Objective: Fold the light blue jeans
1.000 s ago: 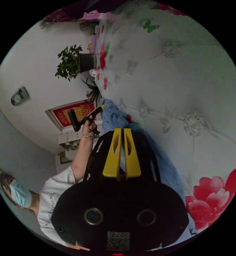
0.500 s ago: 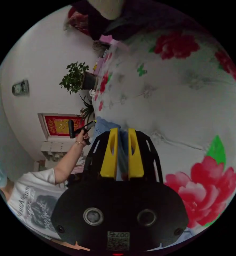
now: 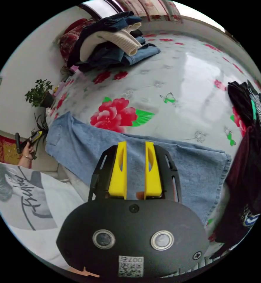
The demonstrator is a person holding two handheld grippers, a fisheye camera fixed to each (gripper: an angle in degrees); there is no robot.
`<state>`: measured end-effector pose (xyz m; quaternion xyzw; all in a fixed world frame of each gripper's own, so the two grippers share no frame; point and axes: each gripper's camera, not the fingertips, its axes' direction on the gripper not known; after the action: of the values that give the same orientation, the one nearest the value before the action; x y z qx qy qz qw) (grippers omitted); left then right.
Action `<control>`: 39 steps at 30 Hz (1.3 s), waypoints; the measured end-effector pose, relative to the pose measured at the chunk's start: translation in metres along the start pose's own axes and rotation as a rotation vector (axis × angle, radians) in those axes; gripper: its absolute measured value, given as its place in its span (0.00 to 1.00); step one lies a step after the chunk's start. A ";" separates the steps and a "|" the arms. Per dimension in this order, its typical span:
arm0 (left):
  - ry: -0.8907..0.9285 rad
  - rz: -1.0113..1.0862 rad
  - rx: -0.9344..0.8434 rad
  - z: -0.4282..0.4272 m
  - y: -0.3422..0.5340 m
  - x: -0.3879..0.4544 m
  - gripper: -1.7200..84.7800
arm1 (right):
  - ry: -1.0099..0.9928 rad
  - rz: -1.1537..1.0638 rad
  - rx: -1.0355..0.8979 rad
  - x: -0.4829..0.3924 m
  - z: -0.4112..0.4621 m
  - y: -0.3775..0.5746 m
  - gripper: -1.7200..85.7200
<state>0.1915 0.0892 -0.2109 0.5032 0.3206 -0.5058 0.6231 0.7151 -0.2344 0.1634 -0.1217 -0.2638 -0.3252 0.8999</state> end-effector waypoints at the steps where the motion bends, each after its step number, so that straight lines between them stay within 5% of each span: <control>1: 0.052 0.017 -0.005 0.002 0.004 0.006 0.11 | 0.002 -0.038 0.001 -0.009 0.009 0.001 0.05; 4: 0.150 0.081 -0.140 0.025 0.019 0.032 0.10 | 0.139 -0.108 -0.003 -0.021 0.035 0.006 0.04; 6: -0.082 0.176 -0.303 0.059 0.034 0.045 0.05 | 0.312 -0.030 0.026 -0.008 0.035 0.009 0.03; 8: -0.159 0.197 -0.367 0.080 0.046 0.040 0.02 | 0.192 0.027 0.052 0.013 0.025 0.007 0.02; 14: -0.061 0.108 -0.261 0.041 0.047 0.006 0.02 | 0.074 0.273 0.179 0.054 -0.033 0.045 0.03; 19: 0.056 -0.048 -0.162 0.001 0.072 -0.038 0.05 | -0.228 0.608 0.508 0.102 -0.098 0.201 0.09; 25: 0.200 -0.342 -0.119 -0.015 0.110 -0.112 0.08 | -0.385 0.982 0.590 0.145 -0.085 0.338 0.13; 36: 0.464 -0.694 0.064 -0.053 0.167 -0.220 0.15 | -0.780 1.047 0.739 0.185 -0.038 0.304 0.04; 39: 0.495 -0.750 0.108 -0.054 0.176 -0.247 0.16 | -0.718 0.865 0.698 0.164 -0.066 0.270 0.02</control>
<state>0.2953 0.2132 0.0515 0.4899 0.5934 -0.5769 0.2740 1.0234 -0.1410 0.1863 -0.0187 -0.5648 0.2308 0.7921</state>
